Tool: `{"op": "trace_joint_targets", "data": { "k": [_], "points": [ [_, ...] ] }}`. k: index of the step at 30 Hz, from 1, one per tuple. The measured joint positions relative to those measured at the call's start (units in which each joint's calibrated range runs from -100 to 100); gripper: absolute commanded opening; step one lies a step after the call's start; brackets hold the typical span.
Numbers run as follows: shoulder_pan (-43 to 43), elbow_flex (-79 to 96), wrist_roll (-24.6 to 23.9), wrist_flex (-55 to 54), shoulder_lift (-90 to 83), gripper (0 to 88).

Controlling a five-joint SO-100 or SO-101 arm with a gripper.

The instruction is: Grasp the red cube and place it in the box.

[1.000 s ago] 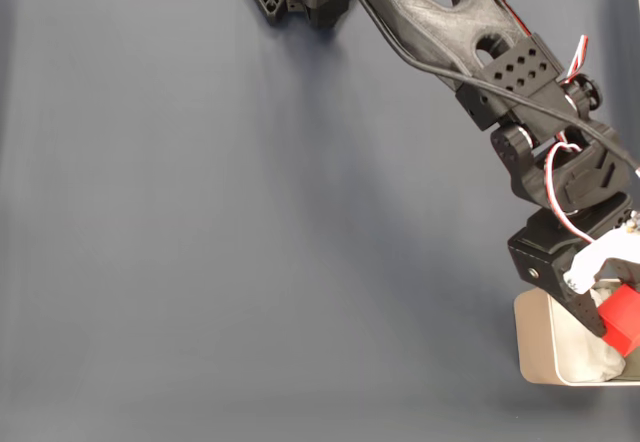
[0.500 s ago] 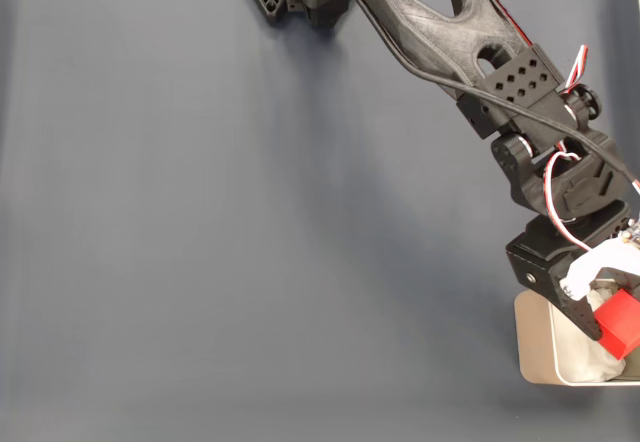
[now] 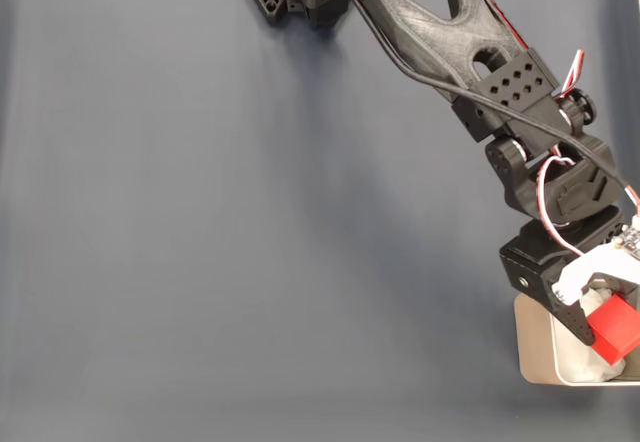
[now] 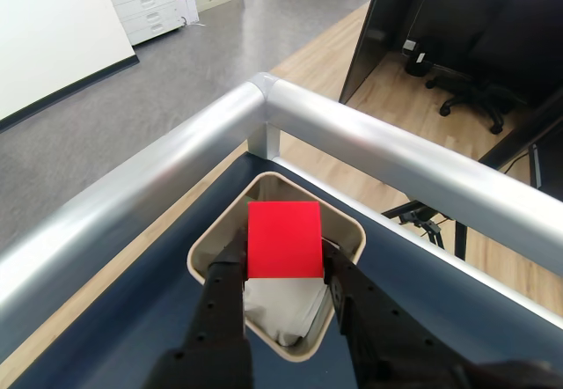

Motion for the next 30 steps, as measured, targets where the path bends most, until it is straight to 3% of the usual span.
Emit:
{"op": "trace_joint_targets", "data": {
  "k": [12,13,17,19,30],
  "points": [
    [0.0,0.0,-0.6,-0.1,0.0,9.4],
    [0.0,0.0,-0.7,-0.1,0.0,11.3],
    [0.0,0.0,-0.7,-0.1,0.0,34.2],
    [0.0,0.0,-0.5,-0.1,0.0,40.4],
    [0.0,-1.6,-0.1,2.7,0.0,48.4]
  ]
}}
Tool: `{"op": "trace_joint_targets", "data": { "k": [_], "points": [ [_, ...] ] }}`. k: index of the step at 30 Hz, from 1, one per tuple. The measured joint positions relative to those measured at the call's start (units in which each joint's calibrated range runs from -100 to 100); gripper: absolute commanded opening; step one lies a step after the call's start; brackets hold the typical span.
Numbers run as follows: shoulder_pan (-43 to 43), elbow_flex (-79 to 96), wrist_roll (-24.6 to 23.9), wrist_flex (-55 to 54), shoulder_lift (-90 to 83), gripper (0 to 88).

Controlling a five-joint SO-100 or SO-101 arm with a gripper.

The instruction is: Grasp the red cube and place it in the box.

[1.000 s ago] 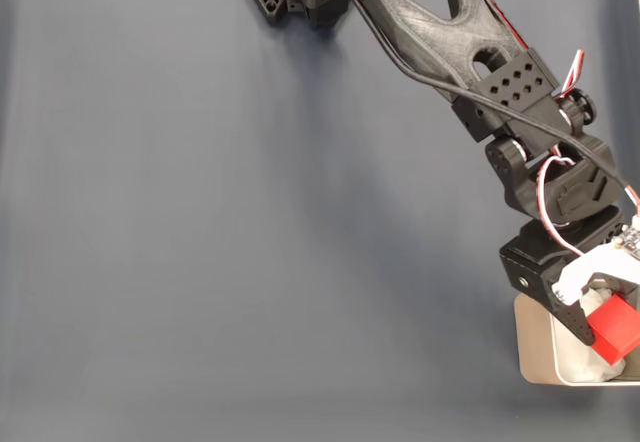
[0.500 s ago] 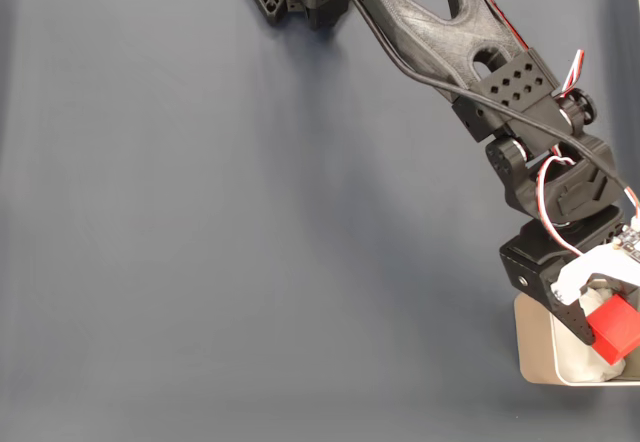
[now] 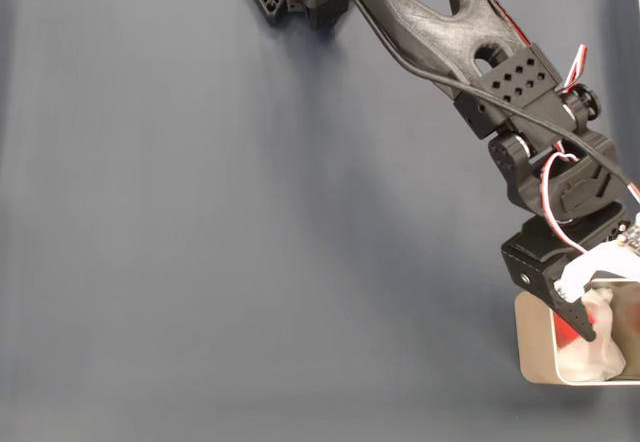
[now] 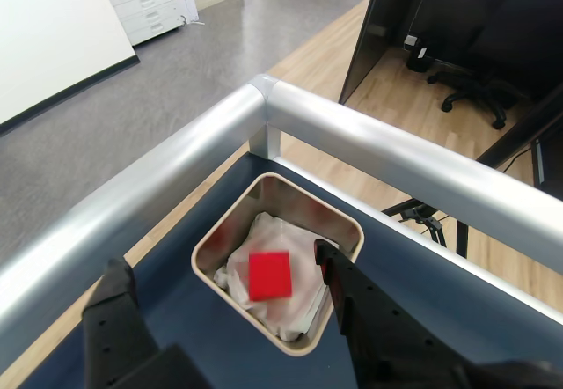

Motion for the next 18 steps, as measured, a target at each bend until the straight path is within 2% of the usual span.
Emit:
{"op": "trace_joint_targets", "data": {
  "k": [18],
  "points": [
    [0.0,0.0,0.3,0.0,0.0,49.4]
  ]
}}
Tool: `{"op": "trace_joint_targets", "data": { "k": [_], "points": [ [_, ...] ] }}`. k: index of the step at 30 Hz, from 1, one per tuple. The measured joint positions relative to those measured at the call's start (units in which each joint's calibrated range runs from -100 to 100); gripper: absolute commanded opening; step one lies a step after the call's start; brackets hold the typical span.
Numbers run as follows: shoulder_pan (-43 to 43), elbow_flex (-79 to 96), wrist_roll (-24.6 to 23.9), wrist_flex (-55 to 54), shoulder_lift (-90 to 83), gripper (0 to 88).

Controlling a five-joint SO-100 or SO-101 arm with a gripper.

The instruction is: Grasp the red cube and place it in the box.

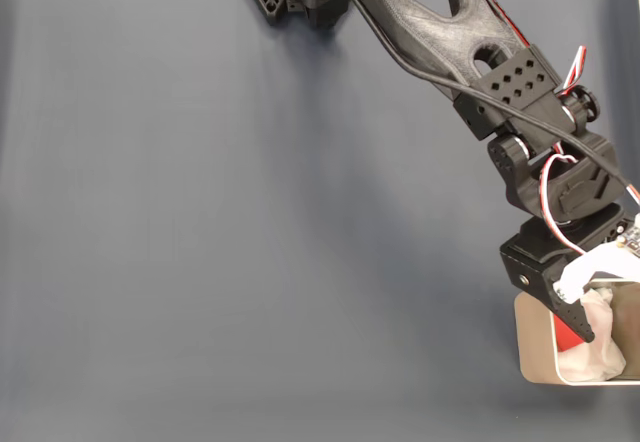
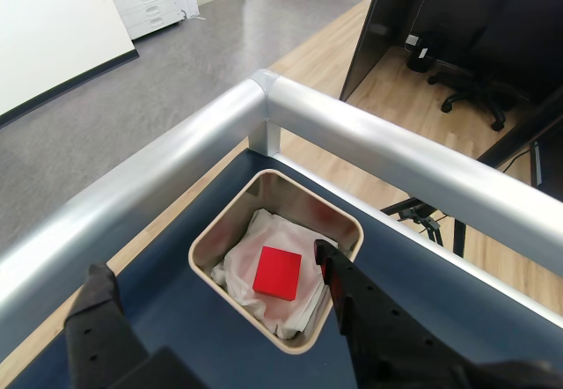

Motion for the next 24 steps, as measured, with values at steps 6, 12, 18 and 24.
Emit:
{"op": "trace_joint_targets", "data": {
  "k": [6,12,18,24],
  "points": [
    [0.0,0.0,0.0,-0.1,0.0,49.4],
    [0.0,0.0,0.0,-0.2,0.0,47.5],
    [0.7,0.0,0.0,-0.6,-0.3,23.0],
    [3.9,4.3,1.1,-2.4,-5.3,0.0]
  ]
}}
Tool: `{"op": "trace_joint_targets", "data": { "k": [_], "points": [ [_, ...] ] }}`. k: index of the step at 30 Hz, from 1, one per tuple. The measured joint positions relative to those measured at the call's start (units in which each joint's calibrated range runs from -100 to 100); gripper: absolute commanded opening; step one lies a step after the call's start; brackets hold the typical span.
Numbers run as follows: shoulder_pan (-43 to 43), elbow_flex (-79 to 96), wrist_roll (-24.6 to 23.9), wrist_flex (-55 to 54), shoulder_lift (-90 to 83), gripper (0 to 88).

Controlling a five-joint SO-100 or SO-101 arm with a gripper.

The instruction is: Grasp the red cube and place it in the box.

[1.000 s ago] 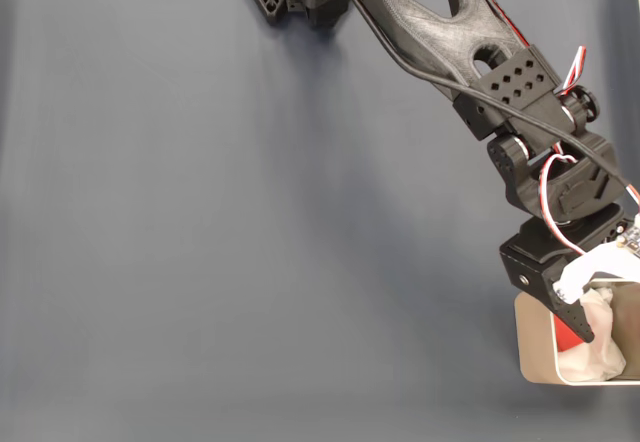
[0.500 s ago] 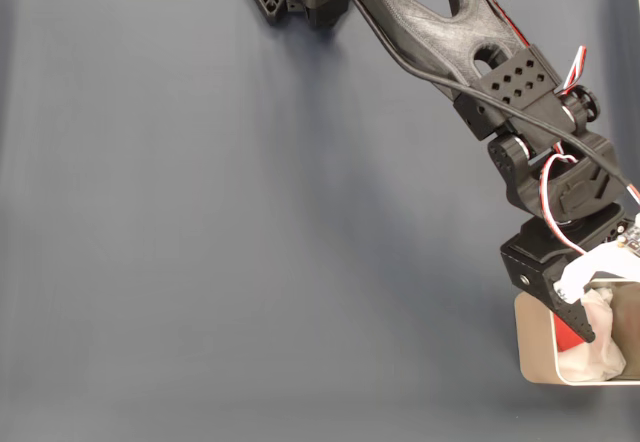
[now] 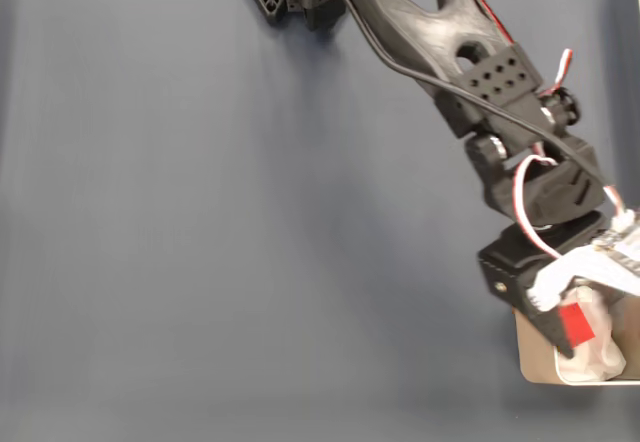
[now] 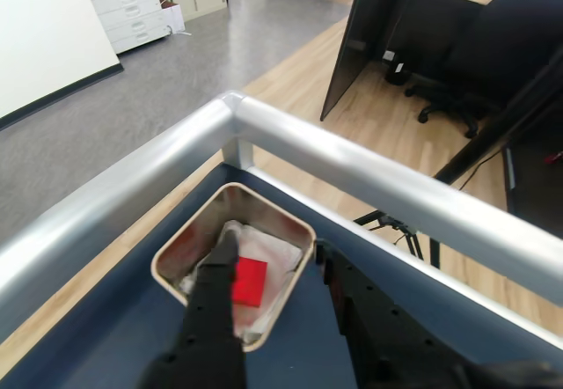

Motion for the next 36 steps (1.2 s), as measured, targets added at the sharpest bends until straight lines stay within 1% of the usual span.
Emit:
{"op": "trace_joint_targets", "data": {
  "k": [2,7,10,14,19,25,33,36],
  "points": [
    [2.0,2.2,0.2,-0.1,-2.9,0.0],
    [10.3,11.9,0.2,-0.4,-14.2,0.0],
    [15.9,19.6,0.2,-0.4,-22.8,0.0],
    [20.1,31.8,-0.2,-0.4,-36.1,0.0],
    [21.6,54.2,-1.3,-0.4,-58.6,0.0],
    [21.5,79.4,-2.2,2.8,-83.1,0.0],
    [21.5,106.0,-2.3,5.4,-103.6,0.0],
    [21.5,113.9,-2.3,8.7,-109.8,0.0]
  ]
}}
